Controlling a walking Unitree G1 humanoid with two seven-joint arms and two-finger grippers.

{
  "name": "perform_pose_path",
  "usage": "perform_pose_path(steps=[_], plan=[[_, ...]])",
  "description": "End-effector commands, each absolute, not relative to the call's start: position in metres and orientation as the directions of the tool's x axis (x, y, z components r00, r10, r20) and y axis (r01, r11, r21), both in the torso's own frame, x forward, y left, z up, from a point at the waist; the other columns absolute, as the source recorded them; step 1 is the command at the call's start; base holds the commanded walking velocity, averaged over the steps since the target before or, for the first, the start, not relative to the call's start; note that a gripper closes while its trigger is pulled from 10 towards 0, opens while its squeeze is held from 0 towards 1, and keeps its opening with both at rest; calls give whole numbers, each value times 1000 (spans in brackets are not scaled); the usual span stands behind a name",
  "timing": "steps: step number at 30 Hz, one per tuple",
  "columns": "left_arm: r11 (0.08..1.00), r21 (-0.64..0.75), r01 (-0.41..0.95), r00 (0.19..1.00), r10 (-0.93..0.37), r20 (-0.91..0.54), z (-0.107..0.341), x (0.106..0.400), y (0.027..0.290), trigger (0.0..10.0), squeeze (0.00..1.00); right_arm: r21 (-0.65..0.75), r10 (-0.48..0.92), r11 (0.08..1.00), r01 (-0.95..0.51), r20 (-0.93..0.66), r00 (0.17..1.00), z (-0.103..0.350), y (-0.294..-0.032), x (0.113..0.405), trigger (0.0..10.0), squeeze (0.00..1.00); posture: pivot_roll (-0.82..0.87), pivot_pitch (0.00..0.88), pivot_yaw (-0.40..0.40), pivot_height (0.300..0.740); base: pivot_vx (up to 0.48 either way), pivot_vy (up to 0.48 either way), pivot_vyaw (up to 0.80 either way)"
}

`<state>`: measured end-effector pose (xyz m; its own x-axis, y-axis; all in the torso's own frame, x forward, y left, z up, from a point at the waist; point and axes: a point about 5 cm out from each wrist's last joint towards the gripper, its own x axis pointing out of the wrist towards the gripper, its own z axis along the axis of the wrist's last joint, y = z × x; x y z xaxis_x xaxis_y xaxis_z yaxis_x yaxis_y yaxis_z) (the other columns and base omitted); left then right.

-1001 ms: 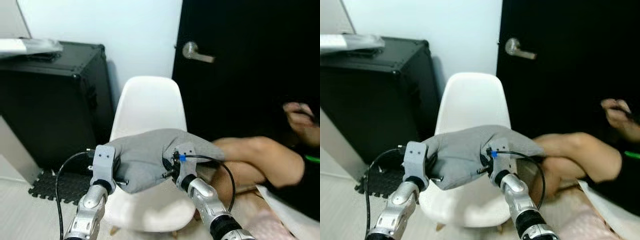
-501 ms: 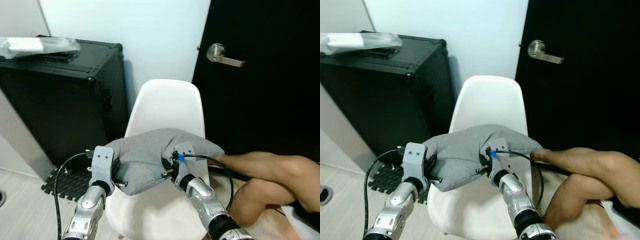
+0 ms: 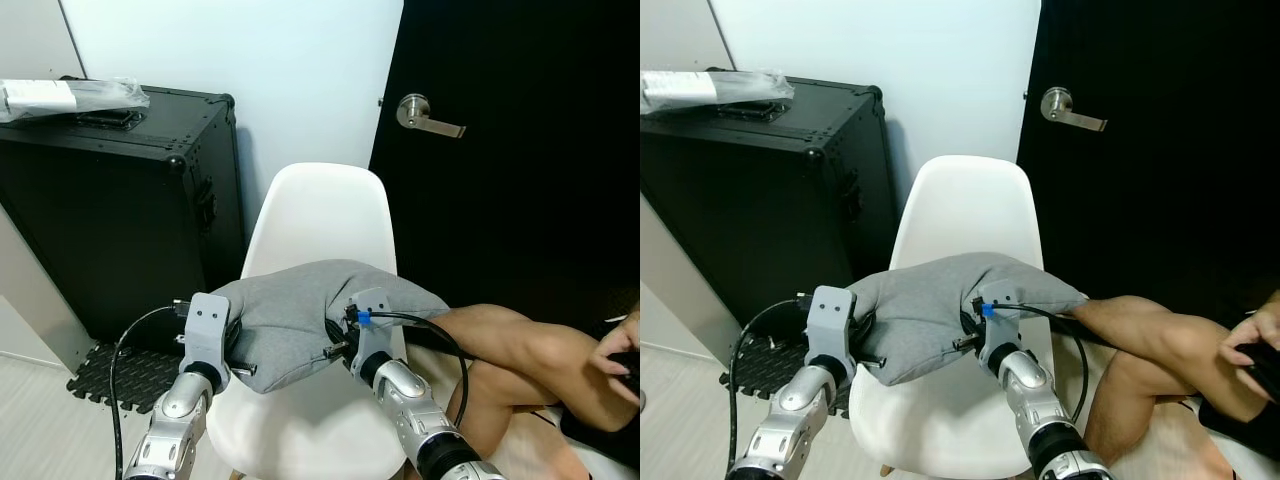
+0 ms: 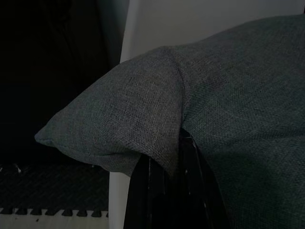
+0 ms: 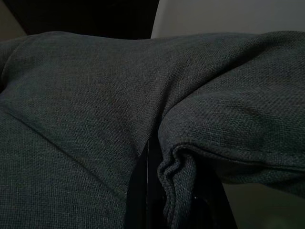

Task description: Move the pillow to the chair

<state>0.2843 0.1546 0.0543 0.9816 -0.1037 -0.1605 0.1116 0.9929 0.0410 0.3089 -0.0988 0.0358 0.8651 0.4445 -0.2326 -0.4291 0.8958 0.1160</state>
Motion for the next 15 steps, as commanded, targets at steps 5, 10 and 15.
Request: perform_pose_path(steps=[5,10,15], plan=[[985,126,117,985,-100,-138,60,286,162,10000,0,110,407,914,-392,-246,880,33,-110,308,10000,0,92,79,-39,720,0,0,0],[978,164,128,984,-105,-142,59,286,162,10000,0,110,402,916,-387,-248,881,33,-111,309,10000,0,92,79,-41,700,0,0,0],[978,176,115,985,-89,-151,57,285,165,10000,0,109,403,915,-388,-249,881,33,-112,309,10000,0,92,78,-42,675,0,0,0]])
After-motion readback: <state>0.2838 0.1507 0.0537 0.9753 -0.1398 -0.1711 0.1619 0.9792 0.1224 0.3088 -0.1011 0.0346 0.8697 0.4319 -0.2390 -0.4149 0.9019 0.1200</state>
